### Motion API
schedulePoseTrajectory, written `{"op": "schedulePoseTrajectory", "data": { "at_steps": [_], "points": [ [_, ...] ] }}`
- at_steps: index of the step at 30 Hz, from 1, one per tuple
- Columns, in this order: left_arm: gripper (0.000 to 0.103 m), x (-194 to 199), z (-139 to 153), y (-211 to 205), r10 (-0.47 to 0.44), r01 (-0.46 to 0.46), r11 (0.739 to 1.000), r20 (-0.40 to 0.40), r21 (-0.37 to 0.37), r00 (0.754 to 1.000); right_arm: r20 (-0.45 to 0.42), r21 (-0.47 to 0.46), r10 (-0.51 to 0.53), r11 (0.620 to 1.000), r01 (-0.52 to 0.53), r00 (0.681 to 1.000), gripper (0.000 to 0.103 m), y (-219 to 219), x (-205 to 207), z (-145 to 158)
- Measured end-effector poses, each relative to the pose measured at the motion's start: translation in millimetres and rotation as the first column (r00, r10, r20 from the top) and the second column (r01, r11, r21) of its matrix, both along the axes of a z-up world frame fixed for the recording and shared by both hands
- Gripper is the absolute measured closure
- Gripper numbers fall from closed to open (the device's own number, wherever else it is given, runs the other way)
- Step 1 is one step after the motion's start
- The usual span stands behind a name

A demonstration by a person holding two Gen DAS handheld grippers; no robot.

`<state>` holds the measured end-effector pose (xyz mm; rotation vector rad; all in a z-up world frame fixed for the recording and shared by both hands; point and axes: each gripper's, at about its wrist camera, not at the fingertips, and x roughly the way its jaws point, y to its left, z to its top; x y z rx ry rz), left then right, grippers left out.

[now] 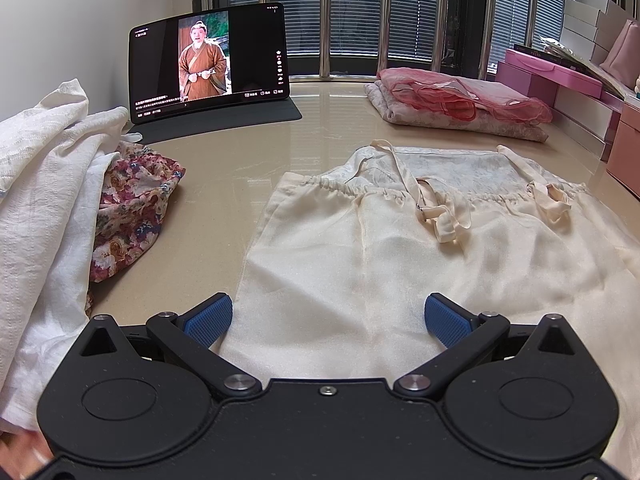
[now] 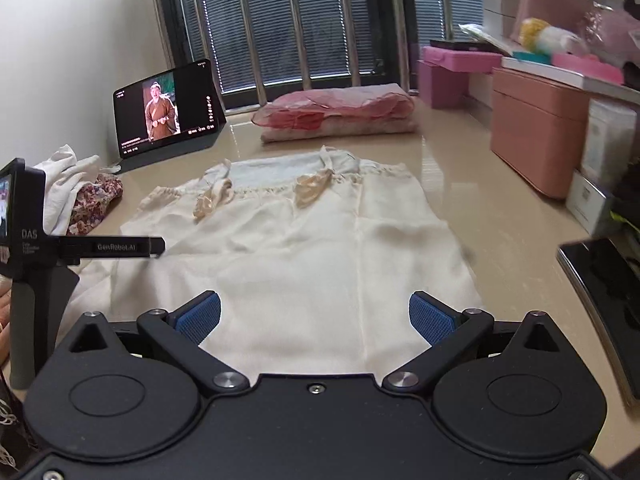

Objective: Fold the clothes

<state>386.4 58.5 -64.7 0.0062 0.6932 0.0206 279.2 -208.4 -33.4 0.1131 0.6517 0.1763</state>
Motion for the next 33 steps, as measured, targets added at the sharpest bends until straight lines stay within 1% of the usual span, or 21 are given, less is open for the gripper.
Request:
{"op": "schedulePoseTrajectory", "data": {
  "at_steps": [5, 10, 15, 19, 26, 29, 33],
  "points": [
    [0.0, 0.0, 0.0, 0.0, 0.0, 0.0, 1.0, 0.0, 0.0, 1.0, -0.013, 0.061, -0.001, 0.998, 0.002, 1.0, 0.001, -8.5, -3.4, -0.8],
    [0.0, 0.0, 0.0, 0.0, 0.0, 0.0, 1.0, 0.0, 0.0, 1.0, 0.004, 0.072, 0.001, 0.997, -0.002, 1.0, 0.001, -7.5, -13.5, -1.6],
    [0.0, -0.1, 0.1, 0.1, 0.0, 0.0, 1.0, 0.0, 0.0, 1.0, 0.008, 0.033, 0.018, 0.999, -0.018, 1.0, 0.001, -8.1, -22.3, 0.2],
    [0.0, -0.1, 0.1, 0.1, 0.0, 0.0, 1.0, 0.0, 0.0, 1.0, 0.022, -0.016, 0.009, 1.0, -0.009, 1.0, 0.001, -15.7, -26.4, 4.5],
    [0.0, -0.2, 0.2, 0.1, 0.0, 0.0, 1.0, 0.0, 0.0, 1.0, -0.005, -0.013, 0.001, 1.0, -0.001, 1.0, 0.001, -23.1, -22.0, -0.9],
    [0.0, -0.2, 0.2, 0.1, 0.0, 0.0, 1.0, 0.0, 0.0, 1.0, -0.007, -0.021, 0.025, 0.999, -0.026, 1.0, 0.001, -17.7, -20.3, 0.0],
    [0.0, -0.2, 0.2, 0.1, 0.0, 0.0, 1.0, 0.0, 0.0, 1.0, 0.013, -0.067, 0.063, 0.996, -0.062, 0.998, 0.001, -5.3, -13.2, 4.6]
  ]
}}
